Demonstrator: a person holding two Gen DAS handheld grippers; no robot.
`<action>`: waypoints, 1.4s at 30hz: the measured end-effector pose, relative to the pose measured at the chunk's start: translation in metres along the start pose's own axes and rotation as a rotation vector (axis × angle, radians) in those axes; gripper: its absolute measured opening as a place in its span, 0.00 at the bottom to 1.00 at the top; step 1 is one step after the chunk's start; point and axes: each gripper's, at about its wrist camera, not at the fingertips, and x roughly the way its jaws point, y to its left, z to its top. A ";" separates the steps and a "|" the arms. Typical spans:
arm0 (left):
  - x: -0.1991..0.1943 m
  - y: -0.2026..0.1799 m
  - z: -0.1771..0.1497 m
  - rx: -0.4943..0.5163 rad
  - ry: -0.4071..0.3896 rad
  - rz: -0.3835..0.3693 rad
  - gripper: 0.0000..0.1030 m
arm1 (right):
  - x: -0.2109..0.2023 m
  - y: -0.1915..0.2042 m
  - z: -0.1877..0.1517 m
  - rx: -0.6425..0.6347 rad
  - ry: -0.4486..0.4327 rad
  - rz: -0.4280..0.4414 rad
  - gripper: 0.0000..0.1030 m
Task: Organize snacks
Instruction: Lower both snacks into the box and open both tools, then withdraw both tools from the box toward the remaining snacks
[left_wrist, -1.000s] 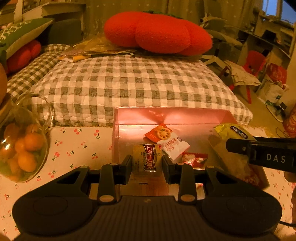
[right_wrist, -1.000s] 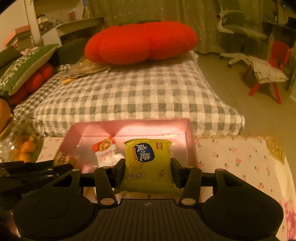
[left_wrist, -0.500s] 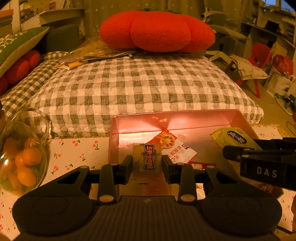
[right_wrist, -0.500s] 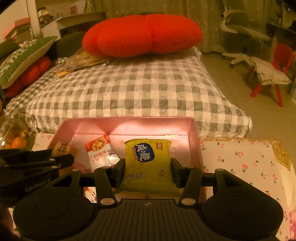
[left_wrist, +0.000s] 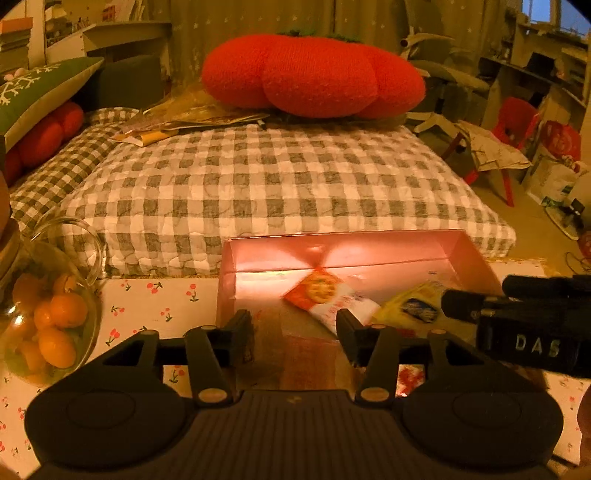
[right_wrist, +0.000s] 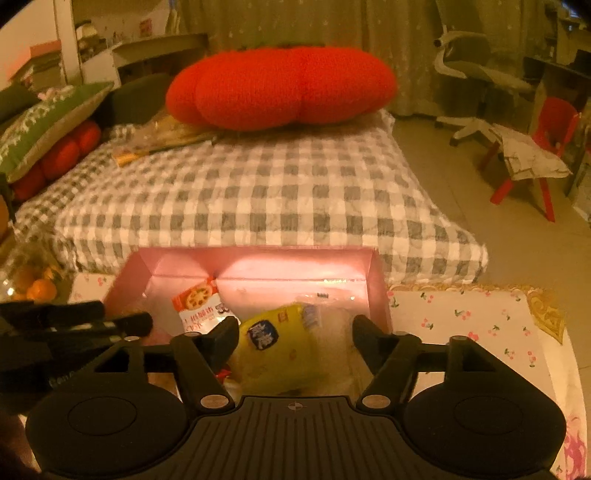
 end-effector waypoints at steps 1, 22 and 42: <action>-0.002 -0.001 -0.001 0.000 -0.002 -0.006 0.54 | -0.004 0.000 0.001 0.003 -0.004 0.001 0.70; -0.077 -0.014 -0.027 0.029 -0.057 -0.063 0.90 | -0.100 0.002 -0.017 -0.001 -0.052 -0.008 0.84; -0.105 0.021 -0.084 0.009 0.008 -0.050 0.99 | -0.132 0.021 -0.073 -0.072 -0.035 0.005 0.93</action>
